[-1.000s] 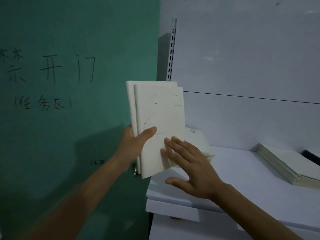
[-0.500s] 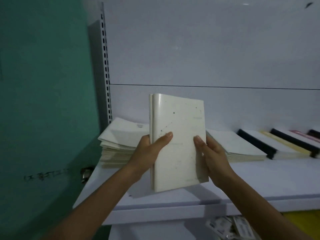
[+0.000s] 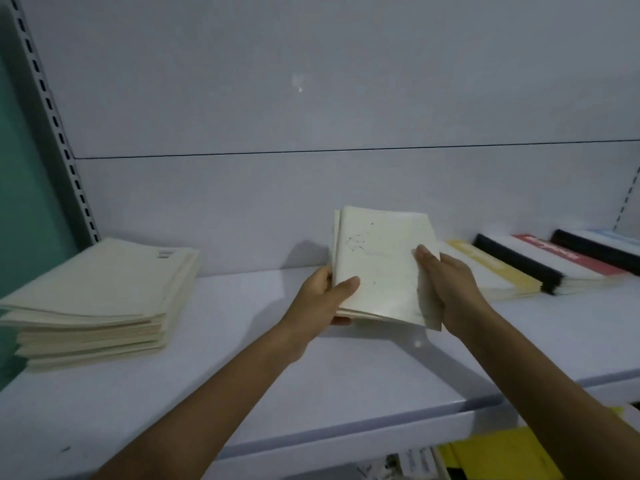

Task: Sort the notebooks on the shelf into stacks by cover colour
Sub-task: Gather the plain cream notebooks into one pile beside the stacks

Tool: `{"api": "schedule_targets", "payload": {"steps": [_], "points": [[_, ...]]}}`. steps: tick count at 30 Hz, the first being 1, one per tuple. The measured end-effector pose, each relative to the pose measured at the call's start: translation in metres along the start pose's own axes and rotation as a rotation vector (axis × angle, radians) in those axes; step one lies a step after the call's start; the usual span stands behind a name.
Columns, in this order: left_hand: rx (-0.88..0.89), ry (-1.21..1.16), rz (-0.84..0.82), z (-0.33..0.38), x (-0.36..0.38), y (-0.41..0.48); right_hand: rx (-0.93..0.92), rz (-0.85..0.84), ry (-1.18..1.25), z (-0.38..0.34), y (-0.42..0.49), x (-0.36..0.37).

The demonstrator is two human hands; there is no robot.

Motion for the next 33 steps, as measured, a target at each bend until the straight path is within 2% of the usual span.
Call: {"api": "schedule_targets", "payload": {"steps": [4, 10, 18, 21, 30, 33], "points": [[0.008, 0.015, 0.035, 0.003, 0.015, 0.028, 0.031, -0.107, -0.05, -0.009, 0.041, -0.01], [-0.027, 0.217, 0.158, -0.014, 0.014, 0.052, -0.127, -0.173, -0.428, -0.013, 0.085, -0.001], [0.005, 0.209, 0.01, -0.031, 0.021, 0.049, -0.303, -0.265, -0.803, 0.006, 0.099, 0.034], [0.006, 0.28, -0.036, -0.033, 0.022, 0.049, -0.279, -0.273, -0.74, 0.012, 0.105, 0.034], [0.02, 0.422, -0.062, -0.042, 0.021, 0.055, -0.009, -0.299, -0.387, 0.042, 0.118, 0.022], [0.083, 0.456, -0.051, -0.037, 0.027, 0.055, 0.031, -0.326, -0.299, 0.044, 0.115, 0.023]]}}
Point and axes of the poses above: each hand's wrist, its own y-axis towards the middle knuckle, its own x-axis out of the palm, z = x × y, the point moved 9 cm from there along y, towards the middle knuckle, and after that the axes turned 12 degrees about -y, right-handed, at the moved point
